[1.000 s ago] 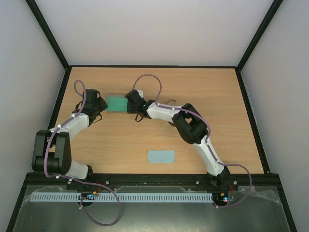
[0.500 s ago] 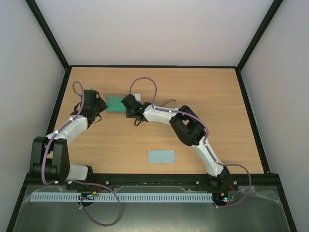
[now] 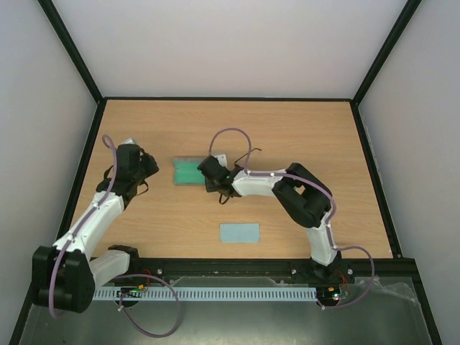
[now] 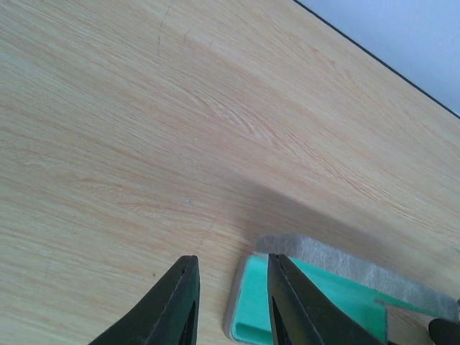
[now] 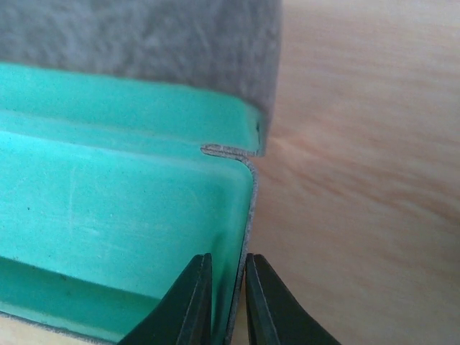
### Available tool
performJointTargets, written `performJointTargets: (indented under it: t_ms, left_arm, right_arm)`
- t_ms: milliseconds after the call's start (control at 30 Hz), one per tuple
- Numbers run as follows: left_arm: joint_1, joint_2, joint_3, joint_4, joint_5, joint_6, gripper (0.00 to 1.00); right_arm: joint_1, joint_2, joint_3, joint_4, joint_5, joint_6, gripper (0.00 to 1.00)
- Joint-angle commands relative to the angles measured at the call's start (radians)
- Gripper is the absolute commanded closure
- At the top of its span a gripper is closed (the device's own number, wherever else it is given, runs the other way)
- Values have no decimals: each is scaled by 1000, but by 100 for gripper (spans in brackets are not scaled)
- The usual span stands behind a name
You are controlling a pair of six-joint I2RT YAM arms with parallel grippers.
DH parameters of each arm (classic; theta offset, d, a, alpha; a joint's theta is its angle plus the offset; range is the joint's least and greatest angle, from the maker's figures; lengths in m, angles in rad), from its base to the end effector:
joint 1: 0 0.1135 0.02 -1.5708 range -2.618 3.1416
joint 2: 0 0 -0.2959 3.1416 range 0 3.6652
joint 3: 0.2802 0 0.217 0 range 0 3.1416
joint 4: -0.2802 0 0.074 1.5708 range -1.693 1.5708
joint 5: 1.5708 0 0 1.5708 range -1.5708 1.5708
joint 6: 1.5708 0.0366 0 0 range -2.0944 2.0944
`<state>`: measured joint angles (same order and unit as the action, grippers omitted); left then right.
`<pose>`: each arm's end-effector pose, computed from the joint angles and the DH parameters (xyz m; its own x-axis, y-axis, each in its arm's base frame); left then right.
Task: Organize the sunglasses
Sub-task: Move the sunglasses case at the center of the board.
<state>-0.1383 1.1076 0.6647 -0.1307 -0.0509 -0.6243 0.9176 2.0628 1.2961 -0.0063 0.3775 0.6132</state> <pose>0.1932 -0.0250 0.2831 -0.4918 -0.5209 -0.6977 -0.2368 0.8511 -0.4686 0.2714 0.3324 0.1974 -0.6796 -0.0078 -0.7335 -0.2284 0.9525 0.2015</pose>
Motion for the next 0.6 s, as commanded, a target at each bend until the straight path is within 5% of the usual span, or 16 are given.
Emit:
performJointTargets:
  t_ms: [0, 233, 567]
  left_arm:
    - [-50, -84, -36, -86, 17, 14, 70]
    - [-221, -162, -83, -148, -68, -30, 69]
    - [-396, -278, -56, -277, -110, -90, 61]
  right_arm:
    - [35, -74, -151, -23, 16, 1, 85]
    - [93, -163, -292, -4, 6, 18, 85]
    - [109, -358, -360, -10, -9, 60, 65]
